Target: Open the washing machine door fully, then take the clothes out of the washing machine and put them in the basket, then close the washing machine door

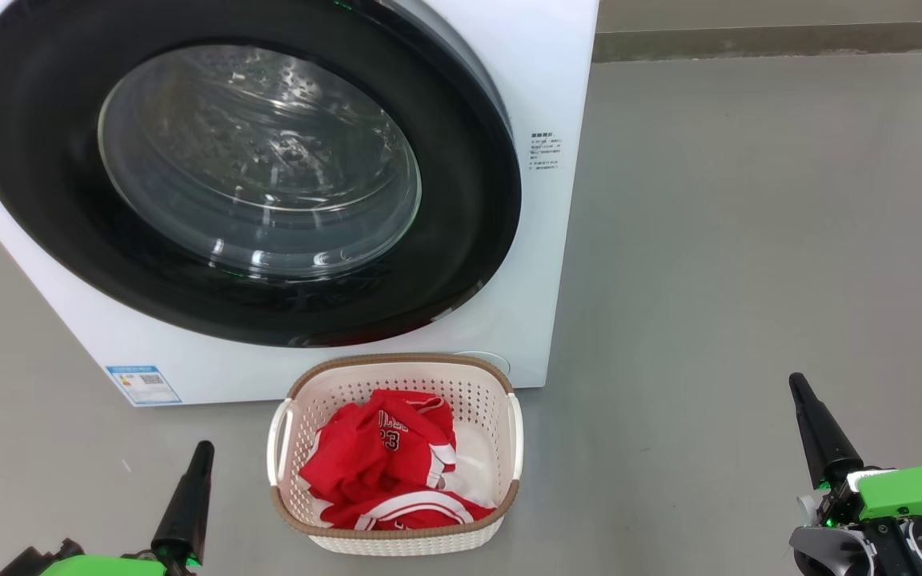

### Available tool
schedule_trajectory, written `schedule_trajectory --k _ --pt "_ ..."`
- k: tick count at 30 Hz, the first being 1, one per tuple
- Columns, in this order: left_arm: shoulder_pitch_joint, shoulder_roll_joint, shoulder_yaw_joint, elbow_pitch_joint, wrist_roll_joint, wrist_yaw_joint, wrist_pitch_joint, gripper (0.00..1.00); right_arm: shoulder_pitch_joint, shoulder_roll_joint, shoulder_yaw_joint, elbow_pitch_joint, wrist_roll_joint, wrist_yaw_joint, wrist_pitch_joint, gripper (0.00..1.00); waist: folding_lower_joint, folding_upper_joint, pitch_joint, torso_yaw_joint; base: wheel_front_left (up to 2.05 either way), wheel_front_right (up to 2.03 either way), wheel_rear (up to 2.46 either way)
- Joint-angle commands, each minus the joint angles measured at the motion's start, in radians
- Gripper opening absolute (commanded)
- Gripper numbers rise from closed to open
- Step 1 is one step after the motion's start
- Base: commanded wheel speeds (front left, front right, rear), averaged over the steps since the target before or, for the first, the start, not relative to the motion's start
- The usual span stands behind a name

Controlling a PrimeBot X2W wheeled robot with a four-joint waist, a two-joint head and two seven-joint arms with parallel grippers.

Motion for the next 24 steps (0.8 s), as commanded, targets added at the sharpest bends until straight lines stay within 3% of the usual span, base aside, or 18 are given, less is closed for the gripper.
schedule_trajectory --k 1,24 --pt "-0.039 0.011 0.035 -0.028 -0.007 -0.007 0.006 0.0 -0.043 -0.014 0.017 -0.029 0.004 0.001 0.006 0.0 0.0 -0.0001 0.0 0.0 0.0 0.0 0.0" --pt "-0.039 0.011 0.035 -0.028 -0.007 -0.007 0.006 0.0 -0.043 -0.014 0.017 -0.029 0.004 0.001 0.006 0.0 0.0 -0.0001 0.0 0.0 0.0 0.0 0.0"
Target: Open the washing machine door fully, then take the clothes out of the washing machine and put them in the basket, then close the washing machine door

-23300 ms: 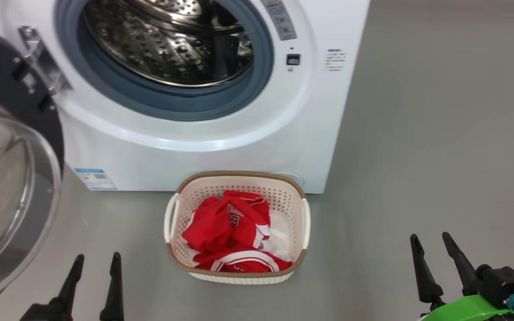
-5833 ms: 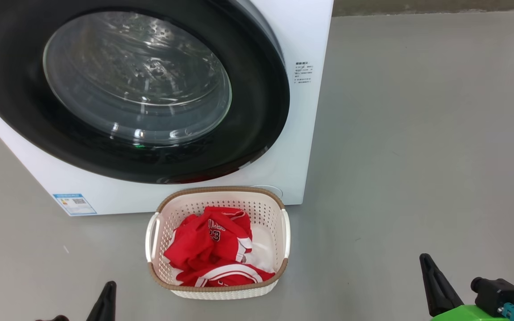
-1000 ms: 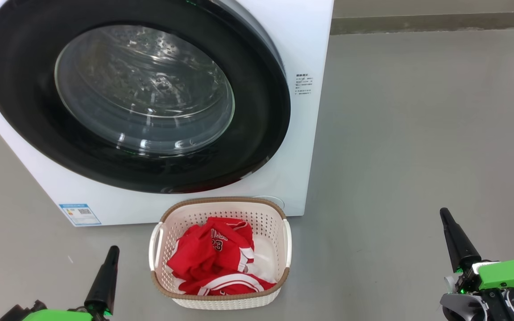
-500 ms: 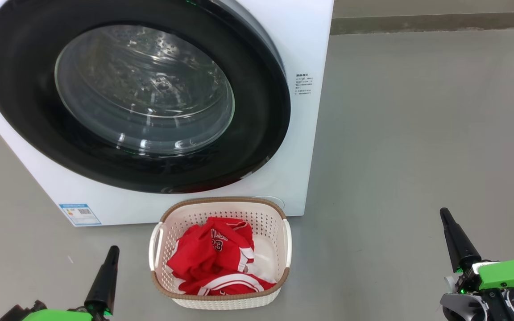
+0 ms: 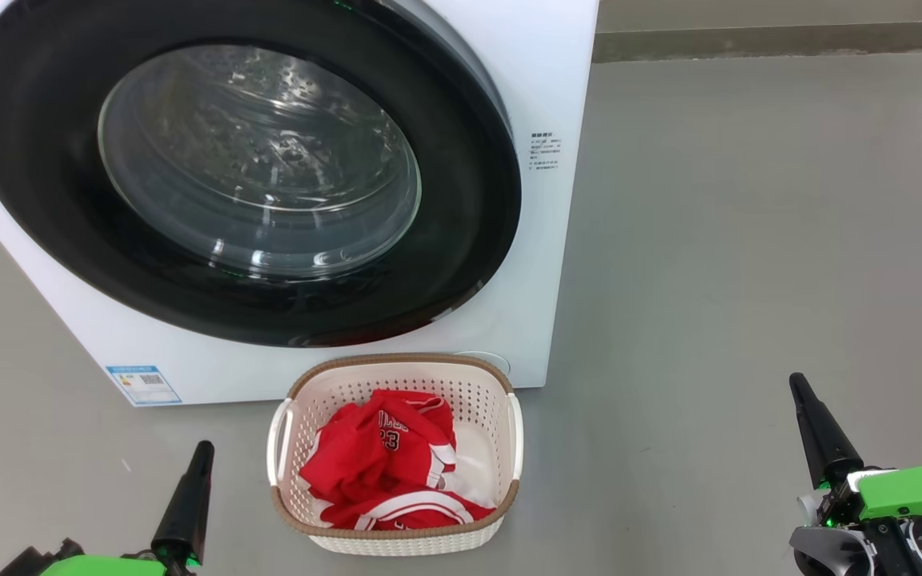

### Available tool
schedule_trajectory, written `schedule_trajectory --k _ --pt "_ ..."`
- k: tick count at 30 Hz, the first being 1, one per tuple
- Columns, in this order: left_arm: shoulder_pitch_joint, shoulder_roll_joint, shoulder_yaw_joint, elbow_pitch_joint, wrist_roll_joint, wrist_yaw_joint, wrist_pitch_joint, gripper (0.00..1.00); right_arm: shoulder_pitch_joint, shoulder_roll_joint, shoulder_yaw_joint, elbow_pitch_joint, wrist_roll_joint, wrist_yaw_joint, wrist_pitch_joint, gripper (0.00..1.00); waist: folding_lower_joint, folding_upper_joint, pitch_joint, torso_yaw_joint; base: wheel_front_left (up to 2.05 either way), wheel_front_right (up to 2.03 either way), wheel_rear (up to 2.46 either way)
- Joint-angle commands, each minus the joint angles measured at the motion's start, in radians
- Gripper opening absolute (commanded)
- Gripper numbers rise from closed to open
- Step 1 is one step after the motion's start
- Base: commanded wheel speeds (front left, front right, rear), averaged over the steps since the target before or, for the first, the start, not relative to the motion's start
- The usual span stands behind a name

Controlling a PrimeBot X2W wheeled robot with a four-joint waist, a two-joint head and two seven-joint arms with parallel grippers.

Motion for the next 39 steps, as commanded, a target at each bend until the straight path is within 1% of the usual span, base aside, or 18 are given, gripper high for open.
schedule_trajectory --k 1,39 --pt "-0.039 0.011 0.035 -0.028 -0.007 -0.007 0.006 0.0 -0.043 -0.014 0.017 -0.029 0.004 0.001 0.006 0.0 0.0 0.0 0.0 0.0 0.0 0.0 0.0" --pt "-0.039 0.011 0.035 -0.028 -0.007 -0.007 0.006 0.0 -0.043 -0.014 0.016 -0.029 0.003 0.001 0.007 0.0 0.0 0.0 0.0 0.0 0.0 0.0 0.0"
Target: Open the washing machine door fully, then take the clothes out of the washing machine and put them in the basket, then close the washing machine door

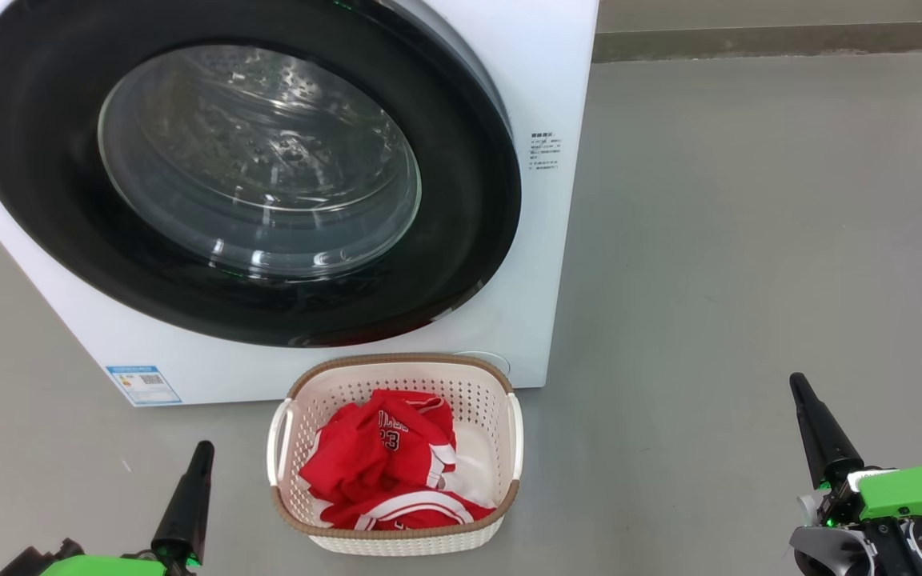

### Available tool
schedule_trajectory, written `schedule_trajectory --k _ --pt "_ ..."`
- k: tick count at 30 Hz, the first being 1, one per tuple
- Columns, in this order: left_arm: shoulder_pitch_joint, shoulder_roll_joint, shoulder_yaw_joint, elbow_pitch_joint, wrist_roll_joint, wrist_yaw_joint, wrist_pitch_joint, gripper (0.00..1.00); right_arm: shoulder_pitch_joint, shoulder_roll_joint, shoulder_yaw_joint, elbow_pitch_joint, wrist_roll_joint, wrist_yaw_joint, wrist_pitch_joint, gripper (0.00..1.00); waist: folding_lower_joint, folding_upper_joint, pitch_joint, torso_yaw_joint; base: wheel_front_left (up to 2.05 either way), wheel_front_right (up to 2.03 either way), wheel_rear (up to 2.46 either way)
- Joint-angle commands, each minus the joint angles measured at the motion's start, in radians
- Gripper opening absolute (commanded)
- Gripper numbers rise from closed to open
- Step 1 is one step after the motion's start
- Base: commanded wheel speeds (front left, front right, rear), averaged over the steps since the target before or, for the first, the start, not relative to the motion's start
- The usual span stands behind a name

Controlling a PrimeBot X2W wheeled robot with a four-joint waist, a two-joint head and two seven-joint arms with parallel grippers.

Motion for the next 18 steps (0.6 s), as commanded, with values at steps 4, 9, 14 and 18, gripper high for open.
schedule_trajectory --k 4,9,14,18 --pt "-0.039 0.011 0.035 -0.028 -0.007 -0.007 0.006 0.0 -0.043 -0.014 0.017 -0.029 0.003 0.001 0.007 0.0 0.0 0.0 0.0 0.0 0.0 0.0 0.0" --pt "-0.039 0.011 0.035 -0.028 -0.007 -0.007 0.006 0.0 -0.043 -0.014 0.017 -0.029 0.003 0.001 0.007 0.0 0.0 0.0 0.0 0.0 0.0 0.0 0.0" --pt "-0.039 0.011 0.035 -0.028 -0.007 -0.007 0.006 0.0 -0.043 -0.014 0.017 -0.029 0.003 0.001 0.007 0.0 0.0 0.0 0.0 0.0 0.0 0.0 0.0" --pt "-0.039 0.011 0.035 -0.028 -0.007 -0.007 0.006 0.0 -0.043 -0.014 0.017 -0.029 0.003 0.001 0.007 0.0 0.0 0.0 0.0 0.0 0.0 0.0 0.0"
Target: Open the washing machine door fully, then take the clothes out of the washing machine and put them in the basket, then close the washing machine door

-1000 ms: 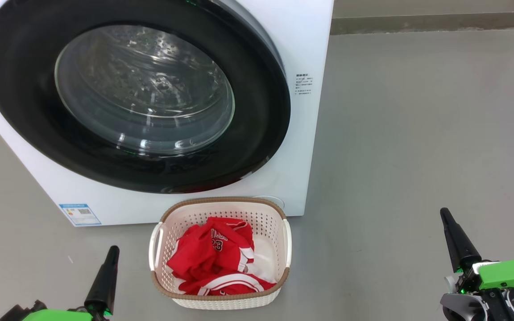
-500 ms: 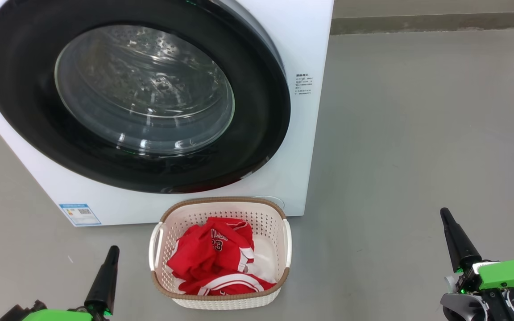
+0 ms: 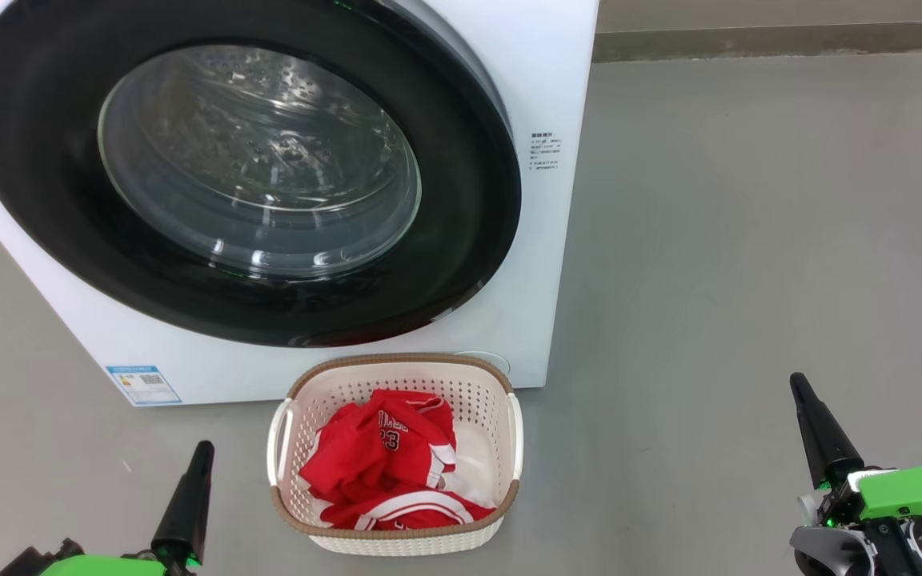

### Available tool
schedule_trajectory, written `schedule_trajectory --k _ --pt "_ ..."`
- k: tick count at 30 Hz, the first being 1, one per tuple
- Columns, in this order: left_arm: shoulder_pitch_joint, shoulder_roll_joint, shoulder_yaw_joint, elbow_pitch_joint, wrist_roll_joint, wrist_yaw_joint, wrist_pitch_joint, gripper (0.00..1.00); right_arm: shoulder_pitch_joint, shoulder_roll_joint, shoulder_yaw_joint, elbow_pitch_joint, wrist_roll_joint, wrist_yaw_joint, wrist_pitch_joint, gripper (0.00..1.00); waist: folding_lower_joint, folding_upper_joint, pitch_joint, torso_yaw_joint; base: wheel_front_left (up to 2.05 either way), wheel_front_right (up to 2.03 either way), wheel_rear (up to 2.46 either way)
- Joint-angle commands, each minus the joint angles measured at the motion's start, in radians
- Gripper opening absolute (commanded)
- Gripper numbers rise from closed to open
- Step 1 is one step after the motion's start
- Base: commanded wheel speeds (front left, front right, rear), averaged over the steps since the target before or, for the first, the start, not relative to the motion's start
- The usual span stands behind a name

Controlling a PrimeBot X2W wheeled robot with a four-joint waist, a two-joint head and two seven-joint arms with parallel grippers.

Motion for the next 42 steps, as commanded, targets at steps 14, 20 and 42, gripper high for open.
schedule_trajectory --k 14,20,42 --pt "-0.039 0.011 0.035 -0.028 -0.007 -0.007 0.006 0.0 -0.043 -0.014 0.017 -0.029 0.003 0.001 0.007 0.0 0.0 -0.0001 0.0 0.0 0.0 0.0 0.0" --pt "-0.039 0.011 0.035 -0.028 -0.007 -0.007 0.006 0.0 -0.043 -0.014 0.017 -0.029 0.003 0.001 0.007 0.0 0.0 -0.0001 0.0 0.0 0.0 0.0 0.0" --pt "-0.039 0.011 0.035 -0.028 -0.007 -0.007 0.006 0.0 -0.043 -0.014 0.017 -0.029 0.003 0.001 0.007 0.0 0.0 -0.0001 0.0 0.0 0.0 0.0 0.0"
